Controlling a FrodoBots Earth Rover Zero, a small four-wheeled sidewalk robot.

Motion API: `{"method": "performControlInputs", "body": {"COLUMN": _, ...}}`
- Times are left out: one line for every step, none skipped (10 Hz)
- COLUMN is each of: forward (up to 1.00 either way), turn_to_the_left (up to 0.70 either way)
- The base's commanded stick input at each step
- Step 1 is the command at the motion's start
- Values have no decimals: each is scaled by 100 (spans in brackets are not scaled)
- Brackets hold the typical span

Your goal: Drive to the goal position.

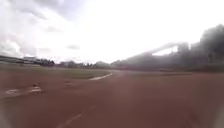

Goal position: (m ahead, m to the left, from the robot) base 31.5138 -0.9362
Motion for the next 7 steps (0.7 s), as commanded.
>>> {"method": "performControlInputs", "body": {"forward": 70, "turn_to_the_left": 0}}
{"method": "performControlInputs", "body": {"forward": 70, "turn_to_the_left": 0}}
{"method": "performControlInputs", "body": {"forward": 70, "turn_to_the_left": 0}}
{"method": "performControlInputs", "body": {"forward": 70, "turn_to_the_left": 0}}
{"method": "performControlInputs", "body": {"forward": 70, "turn_to_the_left": 0}}
{"method": "performControlInputs", "body": {"forward": 70, "turn_to_the_left": 0}}
{"method": "performControlInputs", "body": {"forward": 70, "turn_to_the_left": 0}}
